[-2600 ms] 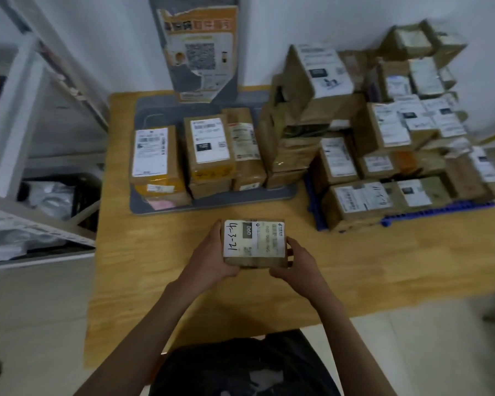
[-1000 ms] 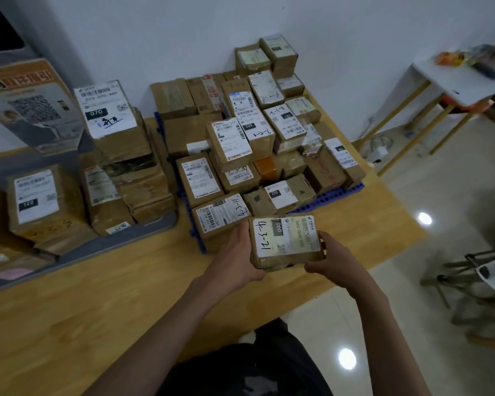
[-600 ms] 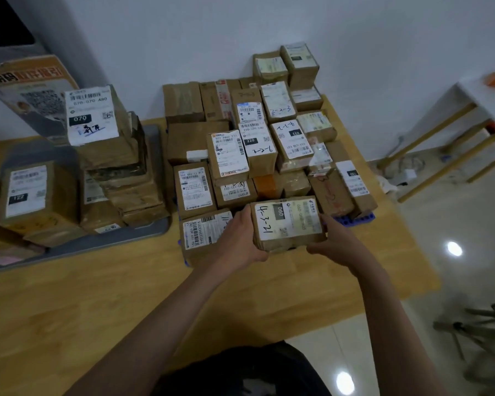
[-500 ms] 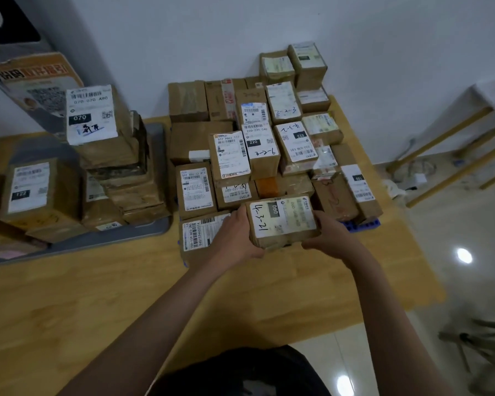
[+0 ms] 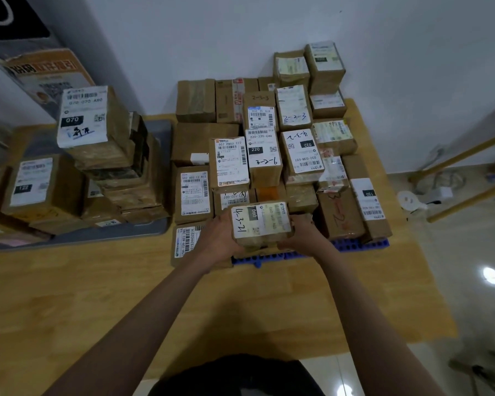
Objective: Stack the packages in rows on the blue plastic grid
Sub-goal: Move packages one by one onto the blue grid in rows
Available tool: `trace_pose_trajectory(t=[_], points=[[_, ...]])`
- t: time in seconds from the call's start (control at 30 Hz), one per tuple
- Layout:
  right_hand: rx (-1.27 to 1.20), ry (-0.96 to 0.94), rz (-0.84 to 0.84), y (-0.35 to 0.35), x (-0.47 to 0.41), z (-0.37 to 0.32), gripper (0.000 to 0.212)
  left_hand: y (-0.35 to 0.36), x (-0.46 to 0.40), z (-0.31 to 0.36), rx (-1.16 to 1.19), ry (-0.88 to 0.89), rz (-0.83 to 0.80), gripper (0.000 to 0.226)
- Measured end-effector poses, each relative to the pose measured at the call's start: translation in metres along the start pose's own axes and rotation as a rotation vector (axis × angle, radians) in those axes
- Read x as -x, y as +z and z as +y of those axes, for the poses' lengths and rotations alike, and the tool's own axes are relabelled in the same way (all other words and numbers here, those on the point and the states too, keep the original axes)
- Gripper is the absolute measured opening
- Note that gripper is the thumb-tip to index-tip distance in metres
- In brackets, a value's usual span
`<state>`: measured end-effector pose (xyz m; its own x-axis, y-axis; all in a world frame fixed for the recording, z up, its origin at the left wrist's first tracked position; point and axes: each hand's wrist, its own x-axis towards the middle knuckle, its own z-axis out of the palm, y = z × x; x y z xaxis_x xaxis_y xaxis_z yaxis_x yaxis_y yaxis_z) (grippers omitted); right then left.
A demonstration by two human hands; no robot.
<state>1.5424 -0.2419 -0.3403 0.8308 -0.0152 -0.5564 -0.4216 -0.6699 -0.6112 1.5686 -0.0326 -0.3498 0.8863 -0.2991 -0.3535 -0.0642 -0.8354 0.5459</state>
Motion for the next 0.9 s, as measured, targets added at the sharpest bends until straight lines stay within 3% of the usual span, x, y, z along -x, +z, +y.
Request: trace_pose_trajectory(t=[0.2, 0.5, 0.67, 0.8, 0.9], points=[[0.031, -0.051, 0.008, 0.003, 0.002, 0.002, 0.054, 0.006, 0.000, 0.000, -0.105, -0.114, 0.010, 0.110], [0.100, 0.019, 0.002, -0.008, 0.010, -0.007, 0.064, -0.007, 0.010, 0.000, -0.178, -0.116, -0.026, 0.111], [0.233, -0.045, 0.054, -0.018, 0.015, -0.031, 0.044, -0.030, 0.025, -0.010, -0.187, -0.119, -0.029, 0.096], [0.213, -0.133, 0.037, -0.013, 0.020, -0.067, 0.074, -0.053, 0.042, -0.029, -0.185, -0.148, 0.022, 0.086], [0.150, -0.229, -0.016, -0.001, 0.023, -0.102, 0.073, -0.072, 0.056, -0.051, -0.160, -0.175, 0.056, 0.079]])
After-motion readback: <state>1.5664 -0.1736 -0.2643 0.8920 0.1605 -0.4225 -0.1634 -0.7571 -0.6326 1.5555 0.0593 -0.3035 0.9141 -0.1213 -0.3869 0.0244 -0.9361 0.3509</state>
